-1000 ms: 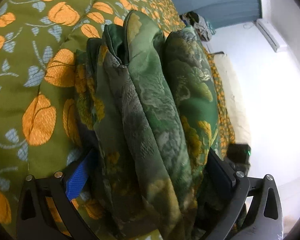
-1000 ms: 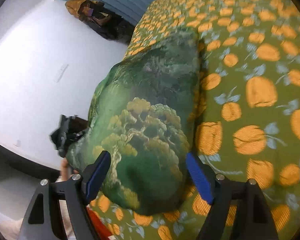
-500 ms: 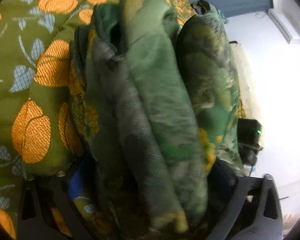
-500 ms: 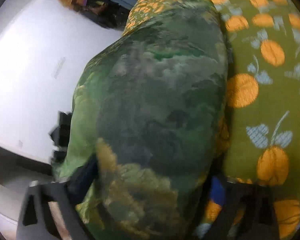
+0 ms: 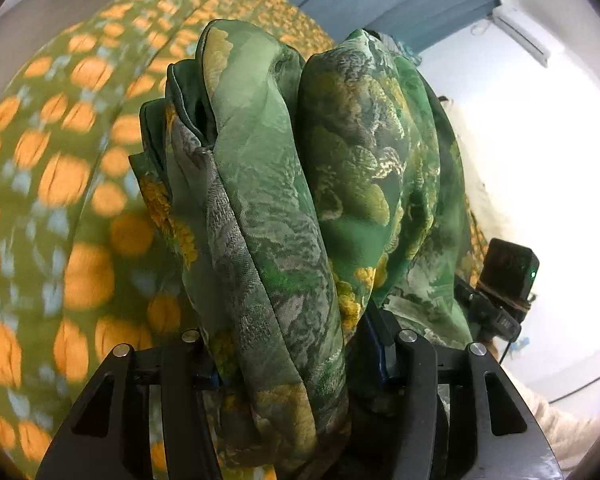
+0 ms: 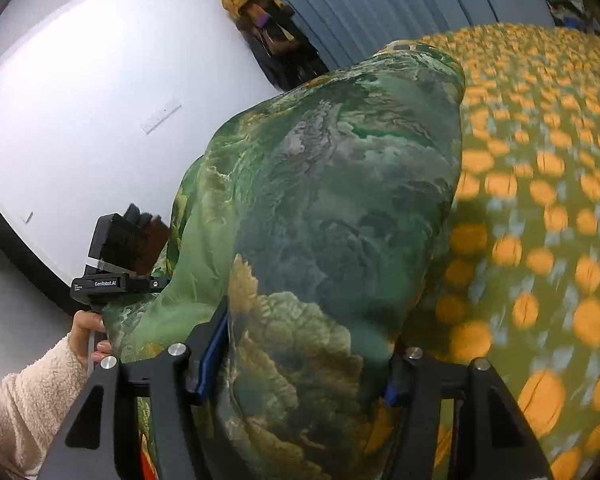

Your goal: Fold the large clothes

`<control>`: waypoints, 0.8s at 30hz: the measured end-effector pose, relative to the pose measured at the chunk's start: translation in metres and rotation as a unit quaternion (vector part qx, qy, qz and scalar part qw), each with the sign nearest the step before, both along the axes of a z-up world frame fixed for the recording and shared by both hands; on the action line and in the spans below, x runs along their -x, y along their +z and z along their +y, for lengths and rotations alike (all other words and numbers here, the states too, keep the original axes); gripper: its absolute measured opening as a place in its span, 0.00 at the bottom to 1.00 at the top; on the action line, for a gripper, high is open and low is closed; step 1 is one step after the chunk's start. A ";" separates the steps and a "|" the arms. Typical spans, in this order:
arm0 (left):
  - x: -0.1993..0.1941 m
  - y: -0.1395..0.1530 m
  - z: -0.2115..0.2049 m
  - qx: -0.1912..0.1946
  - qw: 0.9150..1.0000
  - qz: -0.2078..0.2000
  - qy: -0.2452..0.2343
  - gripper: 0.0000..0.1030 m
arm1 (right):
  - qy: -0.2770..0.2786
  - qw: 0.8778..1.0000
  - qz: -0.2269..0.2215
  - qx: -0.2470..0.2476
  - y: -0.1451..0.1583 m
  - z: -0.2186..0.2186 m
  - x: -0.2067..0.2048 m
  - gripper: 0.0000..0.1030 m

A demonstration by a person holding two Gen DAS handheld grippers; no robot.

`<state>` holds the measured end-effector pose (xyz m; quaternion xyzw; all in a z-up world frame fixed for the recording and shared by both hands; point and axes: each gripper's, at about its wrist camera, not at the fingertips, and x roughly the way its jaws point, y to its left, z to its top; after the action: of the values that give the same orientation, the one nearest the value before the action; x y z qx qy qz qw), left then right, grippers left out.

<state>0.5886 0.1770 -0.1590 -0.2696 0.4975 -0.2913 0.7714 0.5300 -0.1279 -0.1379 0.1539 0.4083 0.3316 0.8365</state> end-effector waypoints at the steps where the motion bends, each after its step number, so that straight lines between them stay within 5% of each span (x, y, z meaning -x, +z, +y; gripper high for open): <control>1: -0.005 0.000 -0.002 -0.001 1.000 0.000 0.001 0.52 | 0.002 1.000 0.000 -0.001 0.000 -0.005 -0.009 0.59; 8: -0.027 -0.042 -0.009 -0.025 0.999 0.024 0.001 0.53 | -0.002 0.999 0.047 -0.016 -0.040 -0.041 -0.086 0.59; 10: -0.038 -0.064 -0.017 -0.038 0.998 0.041 0.000 0.59 | -0.005 0.997 0.076 -0.018 -0.062 -0.046 -0.101 0.59; 14: -0.039 -0.085 -0.014 -0.028 0.999 0.038 0.024 0.92 | -0.017 0.990 0.131 -0.042 -0.105 -0.061 -0.114 0.78; 16: -0.032 -0.077 -0.006 -0.033 0.999 0.023 0.028 0.93 | -0.026 0.988 0.135 -0.067 -0.107 -0.069 -0.113 0.88; 21: 0.010 -0.021 0.003 -0.143 0.987 -0.058 0.045 0.92 | -0.064 0.992 0.105 -0.011 -0.075 -0.089 -0.088 0.92; 24: 0.044 0.018 -0.008 -0.246 0.960 -0.122 0.059 0.94 | -0.093 0.993 0.048 0.062 -0.037 -0.099 -0.053 0.92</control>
<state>0.5444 0.1692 -0.1405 -0.0625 0.4392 -0.1443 0.8845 0.5825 -0.2266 -0.1746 0.1545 0.4518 0.2184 0.8511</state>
